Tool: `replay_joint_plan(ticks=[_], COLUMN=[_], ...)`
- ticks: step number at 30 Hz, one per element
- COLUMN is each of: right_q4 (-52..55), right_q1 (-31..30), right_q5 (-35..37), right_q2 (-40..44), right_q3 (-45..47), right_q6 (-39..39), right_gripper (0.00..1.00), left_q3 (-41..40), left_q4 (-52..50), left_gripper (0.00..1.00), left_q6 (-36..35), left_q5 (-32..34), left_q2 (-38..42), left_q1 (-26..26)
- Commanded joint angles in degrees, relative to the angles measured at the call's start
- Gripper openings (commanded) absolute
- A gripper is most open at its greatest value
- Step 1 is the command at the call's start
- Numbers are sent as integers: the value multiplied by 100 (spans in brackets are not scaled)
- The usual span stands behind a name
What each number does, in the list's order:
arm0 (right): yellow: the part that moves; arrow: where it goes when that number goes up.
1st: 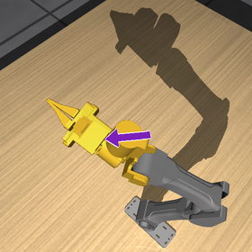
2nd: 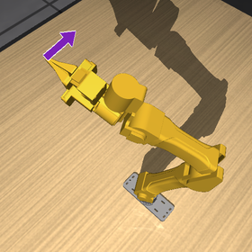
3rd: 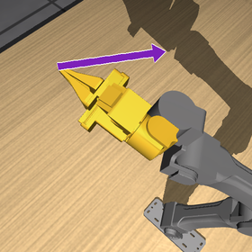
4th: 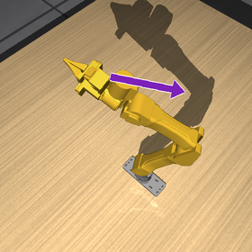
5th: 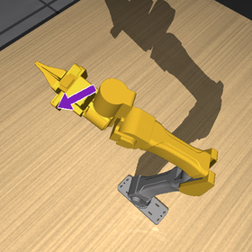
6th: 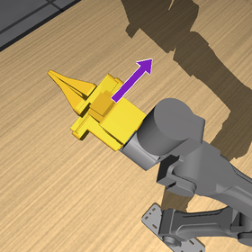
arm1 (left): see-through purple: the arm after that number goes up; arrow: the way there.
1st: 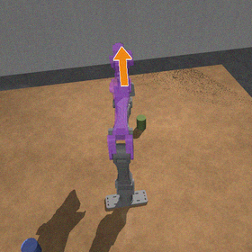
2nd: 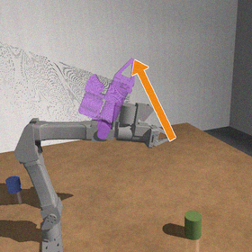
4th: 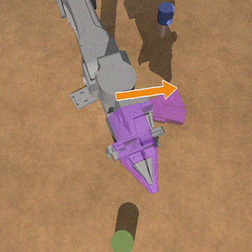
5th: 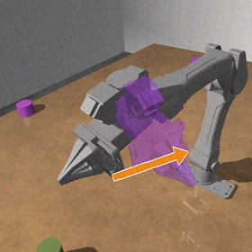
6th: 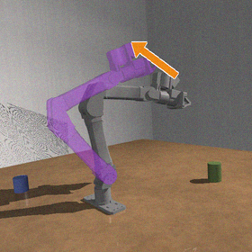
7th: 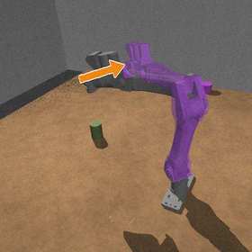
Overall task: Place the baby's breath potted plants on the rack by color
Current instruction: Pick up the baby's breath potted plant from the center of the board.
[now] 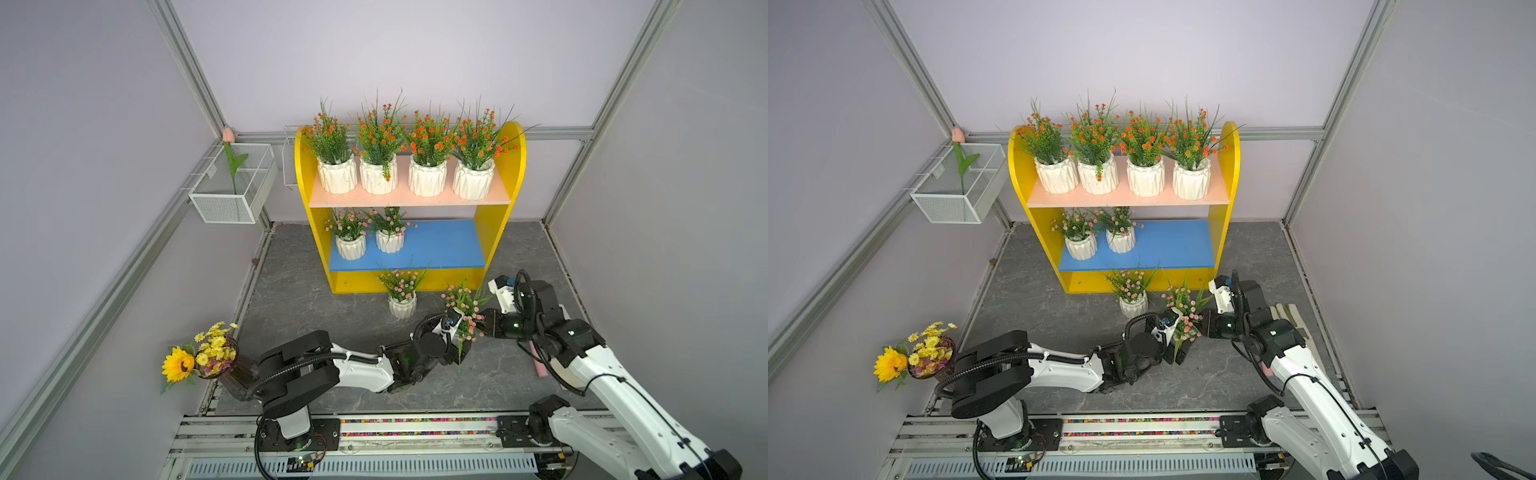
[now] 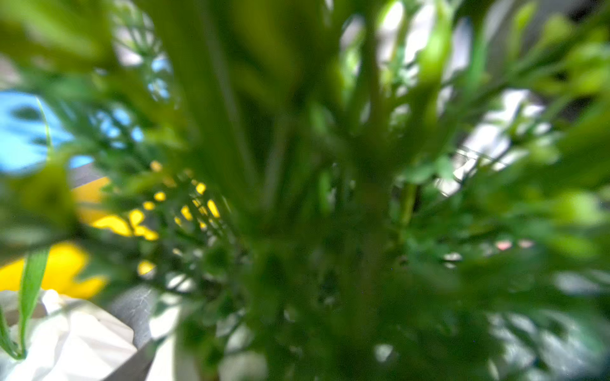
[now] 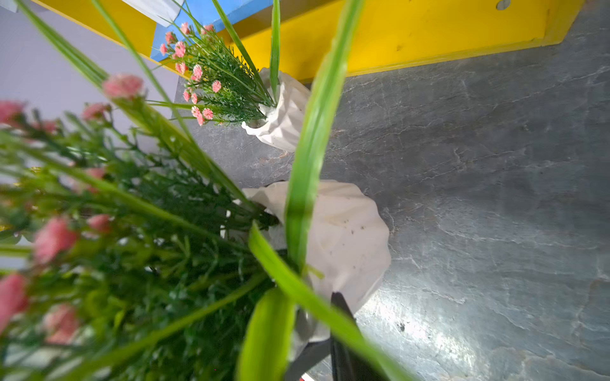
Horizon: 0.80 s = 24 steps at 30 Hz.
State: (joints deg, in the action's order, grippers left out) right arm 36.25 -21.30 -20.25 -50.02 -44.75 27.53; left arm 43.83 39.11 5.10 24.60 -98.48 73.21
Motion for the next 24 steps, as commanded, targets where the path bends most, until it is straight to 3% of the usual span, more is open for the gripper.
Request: replay_joint_plan(ticks=[1,8,24], right_q4=[450,976,1503], right_q1=[165,510,864], right_q5=[34,296,457], right_q2=[276,679,1323], right_q3=[-181,-436,-240], right_q6=[-124,-308,-404], right_gripper=[28,32,35], left_q3=[366,840,3016], left_q4=[106,-448,-2698], left_gripper=[53,53,53], left_q6=[60,87,457], left_q5=[109,55,106], left_q2=[-8,-11,-430], left_q1=[-81,-243,-1259])
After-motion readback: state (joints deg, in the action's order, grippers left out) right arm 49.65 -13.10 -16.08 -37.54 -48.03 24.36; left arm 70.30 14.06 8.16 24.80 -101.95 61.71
